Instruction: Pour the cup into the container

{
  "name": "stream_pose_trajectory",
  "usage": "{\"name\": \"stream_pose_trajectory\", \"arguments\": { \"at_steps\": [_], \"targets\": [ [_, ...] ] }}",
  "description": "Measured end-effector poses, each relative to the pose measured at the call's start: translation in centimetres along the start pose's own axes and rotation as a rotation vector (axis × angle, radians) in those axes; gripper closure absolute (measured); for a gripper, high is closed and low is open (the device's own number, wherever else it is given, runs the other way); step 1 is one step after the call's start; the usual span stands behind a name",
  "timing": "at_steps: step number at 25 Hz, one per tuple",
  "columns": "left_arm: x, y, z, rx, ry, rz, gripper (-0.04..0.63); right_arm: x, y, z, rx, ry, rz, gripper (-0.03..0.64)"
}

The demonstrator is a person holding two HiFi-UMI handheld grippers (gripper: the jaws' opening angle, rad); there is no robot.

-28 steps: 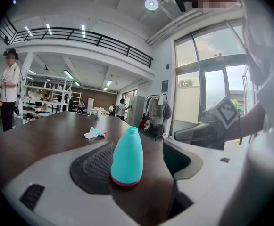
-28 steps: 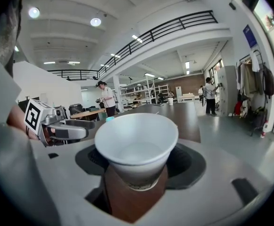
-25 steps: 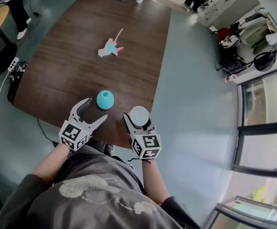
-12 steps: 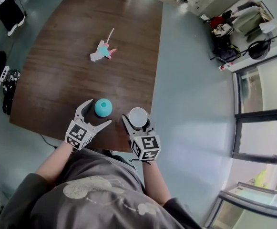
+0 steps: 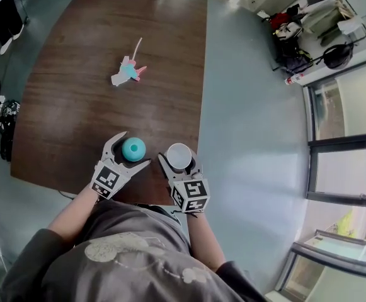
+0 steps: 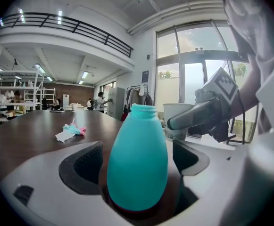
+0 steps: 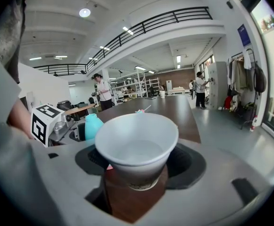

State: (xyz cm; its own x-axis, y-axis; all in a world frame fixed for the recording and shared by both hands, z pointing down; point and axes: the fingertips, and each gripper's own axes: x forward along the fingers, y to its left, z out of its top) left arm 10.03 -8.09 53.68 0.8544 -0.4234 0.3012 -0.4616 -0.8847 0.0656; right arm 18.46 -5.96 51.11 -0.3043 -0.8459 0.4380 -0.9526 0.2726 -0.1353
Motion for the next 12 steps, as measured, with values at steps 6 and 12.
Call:
{"name": "stream_pose_trajectory", "arguments": {
  "at_steps": [6,12],
  "targets": [
    [1.1,0.5,-0.1,0.016,0.011,-0.01,0.144,0.6,-0.2,-0.1,-0.01,0.011,0.008,0.305],
    [1.6,0.4,-0.3,0.029,0.038,-0.015,0.146,1.0,-0.4,0.2,-0.015,0.012,0.011,0.305]
  ]
}}
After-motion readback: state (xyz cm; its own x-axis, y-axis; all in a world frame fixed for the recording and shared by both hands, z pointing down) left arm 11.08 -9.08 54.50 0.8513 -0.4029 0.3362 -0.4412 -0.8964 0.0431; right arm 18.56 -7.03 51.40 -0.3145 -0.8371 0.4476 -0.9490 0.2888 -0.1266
